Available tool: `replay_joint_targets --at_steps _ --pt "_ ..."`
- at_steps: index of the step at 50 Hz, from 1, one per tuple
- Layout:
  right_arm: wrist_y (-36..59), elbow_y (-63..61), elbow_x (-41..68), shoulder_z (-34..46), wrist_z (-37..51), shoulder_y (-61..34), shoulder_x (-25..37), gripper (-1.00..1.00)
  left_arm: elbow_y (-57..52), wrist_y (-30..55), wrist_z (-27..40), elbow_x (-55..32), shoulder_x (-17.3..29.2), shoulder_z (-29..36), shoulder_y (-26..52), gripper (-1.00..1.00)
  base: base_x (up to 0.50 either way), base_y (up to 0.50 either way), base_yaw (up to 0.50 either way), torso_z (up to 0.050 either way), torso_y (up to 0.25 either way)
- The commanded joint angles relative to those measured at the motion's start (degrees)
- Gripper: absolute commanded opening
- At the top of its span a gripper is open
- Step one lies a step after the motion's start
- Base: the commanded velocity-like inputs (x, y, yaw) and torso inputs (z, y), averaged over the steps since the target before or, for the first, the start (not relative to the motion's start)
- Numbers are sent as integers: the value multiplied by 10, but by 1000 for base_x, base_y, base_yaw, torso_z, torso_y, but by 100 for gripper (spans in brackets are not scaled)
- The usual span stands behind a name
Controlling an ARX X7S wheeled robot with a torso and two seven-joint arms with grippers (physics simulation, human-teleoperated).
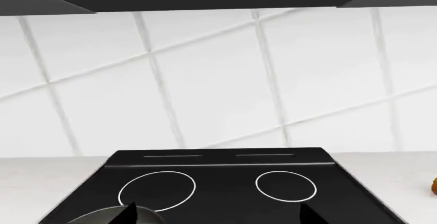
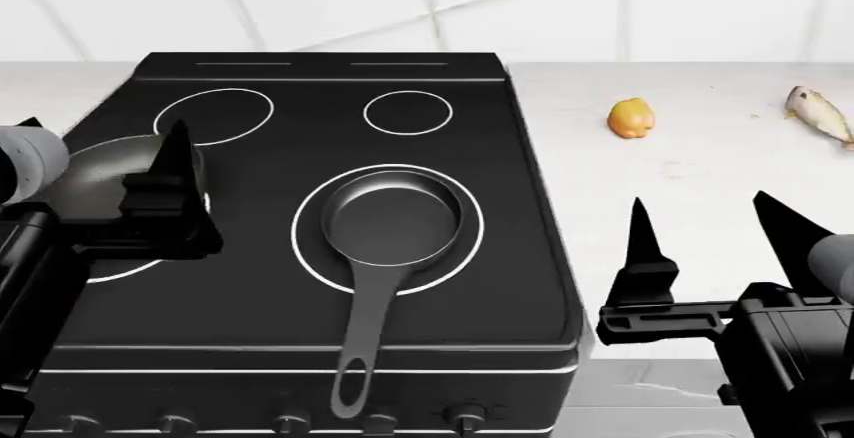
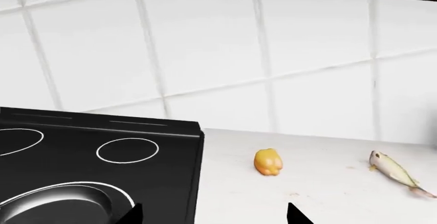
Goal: Place both pans onto different burners. Then place the bell pepper and the fish on different pans.
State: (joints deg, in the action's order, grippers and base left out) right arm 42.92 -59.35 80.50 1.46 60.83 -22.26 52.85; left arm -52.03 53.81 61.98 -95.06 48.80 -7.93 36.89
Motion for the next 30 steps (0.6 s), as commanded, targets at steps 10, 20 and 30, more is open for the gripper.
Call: replay_joint_targets --at_steps 10,20,30 --pt "-16 2 -7 15 -2 0 8 100 -1 -5 -6 8 0 -4 -9 100 0 -500 0 0 0" --pt "-21 2 -5 21 1 -4 11 100 -1 -8 -10 13 -1 -8 -16 100 0 -500 0 0 0" --pt "-24 1 -4 31 6 -10 14 100 -3 -10 -19 22 -1 -15 -32 100 0 -500 0 0 0"
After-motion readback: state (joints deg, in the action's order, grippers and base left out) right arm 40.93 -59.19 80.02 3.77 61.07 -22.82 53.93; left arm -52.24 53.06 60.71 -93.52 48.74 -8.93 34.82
